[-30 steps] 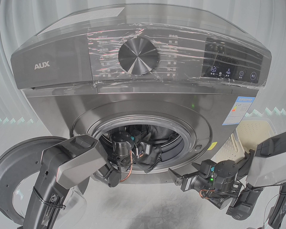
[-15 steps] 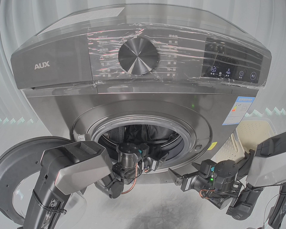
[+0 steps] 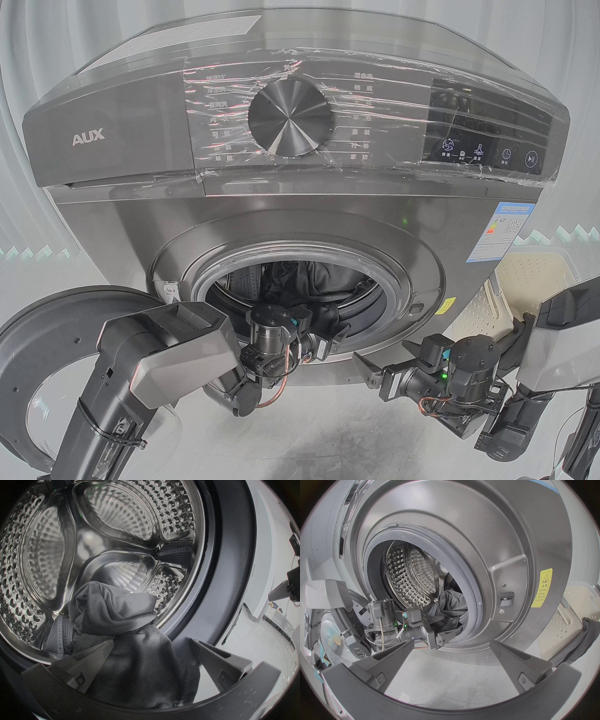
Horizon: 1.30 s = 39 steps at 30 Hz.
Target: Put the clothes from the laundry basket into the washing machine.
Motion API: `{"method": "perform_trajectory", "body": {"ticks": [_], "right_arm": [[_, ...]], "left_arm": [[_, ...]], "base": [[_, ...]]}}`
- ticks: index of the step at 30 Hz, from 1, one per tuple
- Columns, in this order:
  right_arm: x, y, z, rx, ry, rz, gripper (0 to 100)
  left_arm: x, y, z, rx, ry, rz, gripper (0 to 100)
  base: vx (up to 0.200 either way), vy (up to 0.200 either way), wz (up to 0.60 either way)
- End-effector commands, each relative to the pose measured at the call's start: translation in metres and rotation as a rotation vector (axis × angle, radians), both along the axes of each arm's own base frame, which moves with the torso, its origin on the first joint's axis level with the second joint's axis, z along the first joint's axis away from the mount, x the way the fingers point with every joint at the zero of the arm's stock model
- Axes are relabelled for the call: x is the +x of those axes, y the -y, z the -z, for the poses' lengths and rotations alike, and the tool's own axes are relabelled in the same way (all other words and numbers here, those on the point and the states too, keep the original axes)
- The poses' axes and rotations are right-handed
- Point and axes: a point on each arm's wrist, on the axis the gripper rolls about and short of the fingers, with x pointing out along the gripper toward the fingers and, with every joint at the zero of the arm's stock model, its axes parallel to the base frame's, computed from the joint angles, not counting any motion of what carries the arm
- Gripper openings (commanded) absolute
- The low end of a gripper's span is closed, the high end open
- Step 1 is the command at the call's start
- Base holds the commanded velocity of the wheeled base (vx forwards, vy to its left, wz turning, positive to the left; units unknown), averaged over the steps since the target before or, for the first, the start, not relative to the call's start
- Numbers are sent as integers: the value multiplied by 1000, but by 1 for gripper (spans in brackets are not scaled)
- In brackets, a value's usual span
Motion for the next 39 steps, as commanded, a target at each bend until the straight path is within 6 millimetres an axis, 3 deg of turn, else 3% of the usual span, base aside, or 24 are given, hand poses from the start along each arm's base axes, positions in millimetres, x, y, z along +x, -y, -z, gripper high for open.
{"method": "perform_trajectory", "body": {"ticks": [1,3,4,14,23,26,31,36,37,39], "right_arm": [[0,0,0,-1,-1,0,100],[0,0,0,-1,-1,-2,100],[0,0,0,0,-2,0,100],[0,0,0,0,-2,0,100],[0,0,0,0,-2,0,100],[0,0,0,0,0,0,100],[0,0,0,1,-1,0,100],[0,0,0,1,-1,0,100],[1,-1,0,3,2,0,100],[1,-1,-1,5,4,0,100]], "left_arm": [[4,1,6,0,2,-4,100],[6,0,6,0,4,-10,100],[7,0,6,-1,5,-10,0],[16,1,-5,-31,48,-28,0],[46,-4,-43,-133,185,-113,0],[47,-6,-45,-136,190,-121,0],[31,-7,-36,-95,131,-104,0],[1,-13,-56,-13,3,-58,0],[-3,-15,-60,3,-26,-46,100],[-6,-14,-68,15,-53,-24,100]], "base": [[0,0,0],[0,0,0],[0,0,0],[0,0,0],[0,0,0],[0,0,0],[0,0,0],[0,0,0],[0,0,0],[0,0,0]]}}
